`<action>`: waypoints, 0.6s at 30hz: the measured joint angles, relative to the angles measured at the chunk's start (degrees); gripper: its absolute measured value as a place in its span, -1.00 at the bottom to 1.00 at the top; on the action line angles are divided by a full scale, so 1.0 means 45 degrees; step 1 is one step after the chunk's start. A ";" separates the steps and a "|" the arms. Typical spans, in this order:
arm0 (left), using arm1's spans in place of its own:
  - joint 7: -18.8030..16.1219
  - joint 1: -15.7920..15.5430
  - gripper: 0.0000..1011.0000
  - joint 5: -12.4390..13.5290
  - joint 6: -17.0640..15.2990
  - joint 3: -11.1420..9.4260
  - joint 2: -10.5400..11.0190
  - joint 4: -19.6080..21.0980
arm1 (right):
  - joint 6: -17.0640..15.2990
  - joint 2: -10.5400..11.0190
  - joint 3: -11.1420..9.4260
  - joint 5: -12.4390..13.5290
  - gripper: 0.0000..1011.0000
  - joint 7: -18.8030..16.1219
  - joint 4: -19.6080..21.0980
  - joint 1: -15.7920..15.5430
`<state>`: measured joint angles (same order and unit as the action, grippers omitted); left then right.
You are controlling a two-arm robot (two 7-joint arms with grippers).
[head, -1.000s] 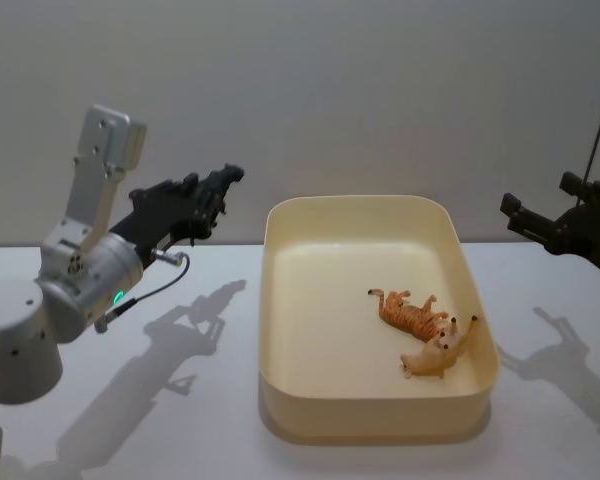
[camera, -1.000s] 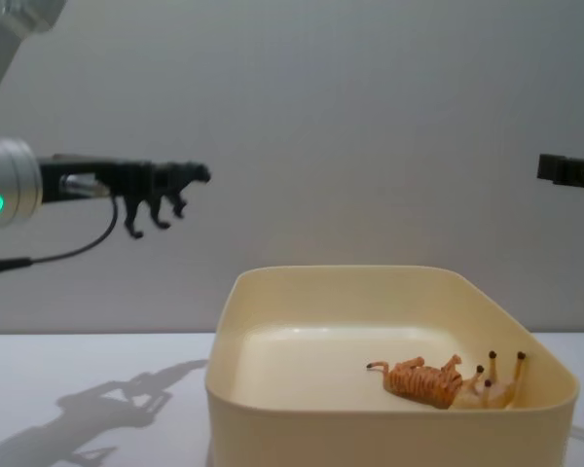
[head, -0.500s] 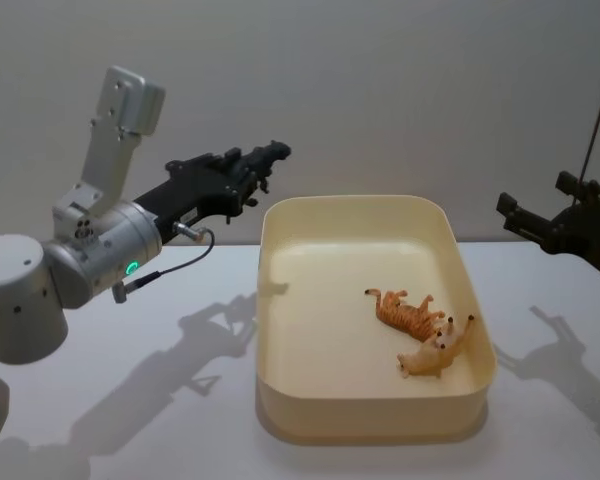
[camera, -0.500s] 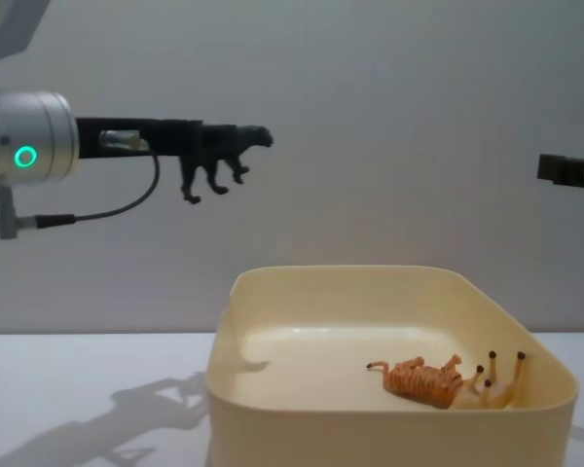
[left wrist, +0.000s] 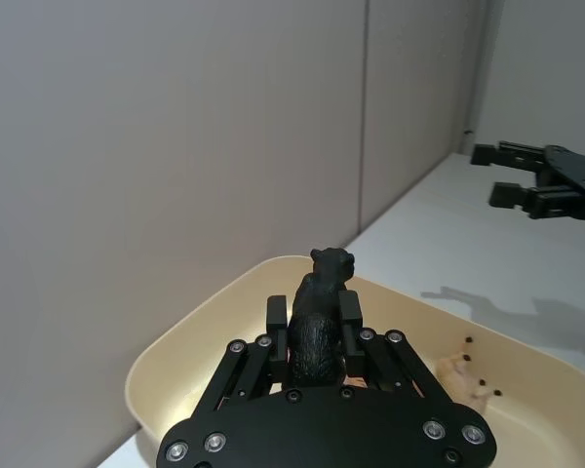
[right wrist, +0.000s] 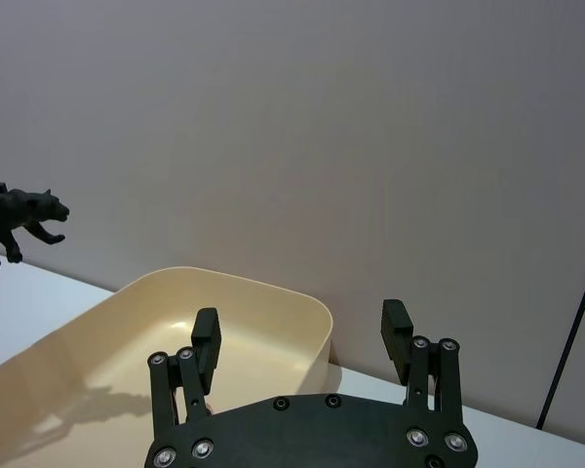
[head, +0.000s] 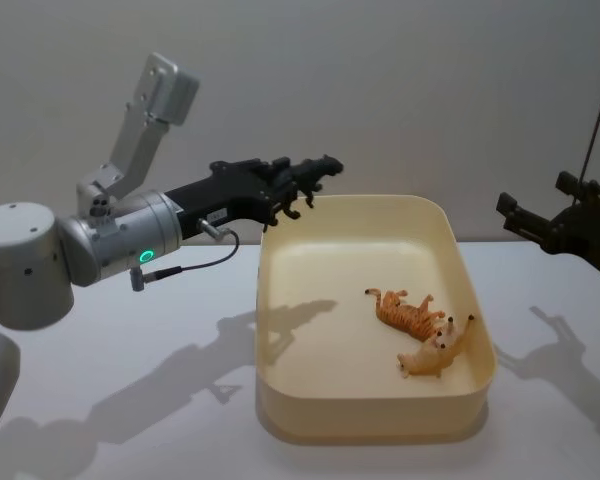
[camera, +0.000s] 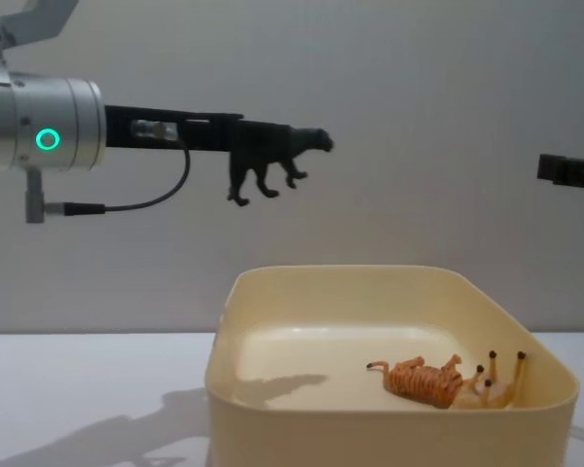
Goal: Pick up the toy alternately with two hands and place it into the central storage box.
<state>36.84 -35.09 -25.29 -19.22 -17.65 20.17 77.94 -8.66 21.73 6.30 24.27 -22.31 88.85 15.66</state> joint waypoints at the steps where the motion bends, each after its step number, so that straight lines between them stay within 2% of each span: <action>1: 0.0213 -0.0063 -0.45 0.0033 -0.0057 -0.0017 -0.0016 -0.0070 | 0.0000 0.0000 0.0000 0.0000 0.98 0.0000 0.0000 -0.0001; 14: 0.3247 -0.1306 -0.45 0.0724 -0.0561 -0.0446 -0.0462 -0.1672 | 0.0000 0.0000 0.0000 0.0000 0.98 0.0000 0.0000 0.0000; 18: 0.4323 -0.1847 -0.45 0.1056 -0.0603 -0.0685 -0.0715 -0.2491 | 0.0000 0.0000 0.0000 0.0000 0.98 -0.0001 0.0000 0.0000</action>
<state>56.29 -43.40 -20.54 -21.93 -20.73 16.96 66.73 -8.66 21.72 6.30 24.27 -22.32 88.85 15.66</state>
